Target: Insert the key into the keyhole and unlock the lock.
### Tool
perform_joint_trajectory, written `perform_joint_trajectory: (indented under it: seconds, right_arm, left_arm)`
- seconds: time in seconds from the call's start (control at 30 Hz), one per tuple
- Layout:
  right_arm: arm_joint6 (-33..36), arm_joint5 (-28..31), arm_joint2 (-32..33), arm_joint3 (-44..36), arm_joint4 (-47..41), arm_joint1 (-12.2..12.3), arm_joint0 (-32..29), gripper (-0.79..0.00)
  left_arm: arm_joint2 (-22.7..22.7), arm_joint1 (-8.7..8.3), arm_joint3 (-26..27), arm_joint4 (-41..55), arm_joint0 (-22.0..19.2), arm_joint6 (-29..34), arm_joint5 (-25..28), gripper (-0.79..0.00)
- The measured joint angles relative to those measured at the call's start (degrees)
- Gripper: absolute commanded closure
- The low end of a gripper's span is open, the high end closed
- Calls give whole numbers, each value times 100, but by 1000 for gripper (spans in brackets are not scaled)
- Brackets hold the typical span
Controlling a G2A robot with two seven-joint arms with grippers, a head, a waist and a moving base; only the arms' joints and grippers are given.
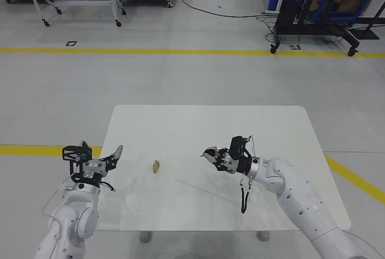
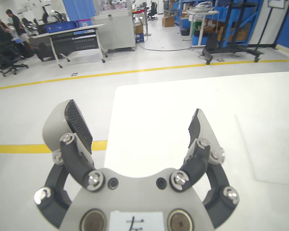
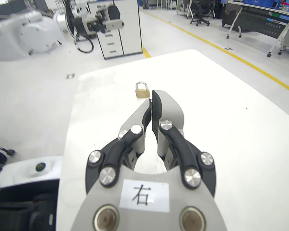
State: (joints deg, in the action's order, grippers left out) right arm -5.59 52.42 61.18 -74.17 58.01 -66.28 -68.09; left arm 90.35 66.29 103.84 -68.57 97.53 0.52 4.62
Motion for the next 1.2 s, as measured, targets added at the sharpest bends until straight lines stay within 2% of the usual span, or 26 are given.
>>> perform_joint_trajectory:
  seconds: [0.13,0.43,0.5,0.57,0.63,0.67,0.73,0.77,0.87,0.97,1.0,1.07,1.17,1.2]
  right_arm:
    - [142,82,-189,337,-534,-78,260,0]
    - [145,74,-194,336,-553,-80,262,0]
    - [125,142,-225,342,-734,-93,215,0]
    - [226,279,-312,447,-1211,-127,245,0]
    - [397,359,-457,597,-1689,-179,352,0]
    - [526,424,-581,705,-2028,-221,439,0]
    - [728,537,-781,861,-2524,-286,578,0]
    - [873,563,-933,937,-2856,-329,663,0]
    - [1276,559,-1328,1027,-3756,-419,859,0]
    - [1750,557,-1632,1091,-4658,-465,1042,0]
    - [1903,557,-1706,1103,-4913,-474,1087,0]
    - [2273,557,-1847,1137,-5468,-489,1181,0]
    - [2774,557,-1974,1149,-6164,-510,1276,0]
    - [2915,557,-1994,1170,-6334,-516,1301,0]
  left_arm:
    - [-81,1,55,49,-259,430,63,-785]
    - [-111,7,37,21,-267,393,55,-785]
    - [-179,17,1,415,-299,430,315,-785]
    - [-145,8,-14,1283,-370,730,1046,-785]
    - [-79,-18,-24,2116,-434,1178,1767,-785]
    - [-34,-44,-43,2685,-491,1557,2219,-785]
    - [-21,-87,-111,3603,-601,2248,2774,-785]
    - [-58,-118,-207,4286,-718,2789,3032,-785]
    - [-211,-203,-558,5919,-1193,4248,3209,-785]
    - [-388,-262,-951,6955,-1685,5364,3204,-785]
    - [-431,-273,-1050,7124,-1795,5585,3240,-760]
    - [-510,-288,-1216,7172,-1955,5816,3398,-656]
    - [-647,-291,-1315,7016,-2000,5755,3576,-474]
    - [-691,-293,-1329,7039,-2004,5755,3604,-474]
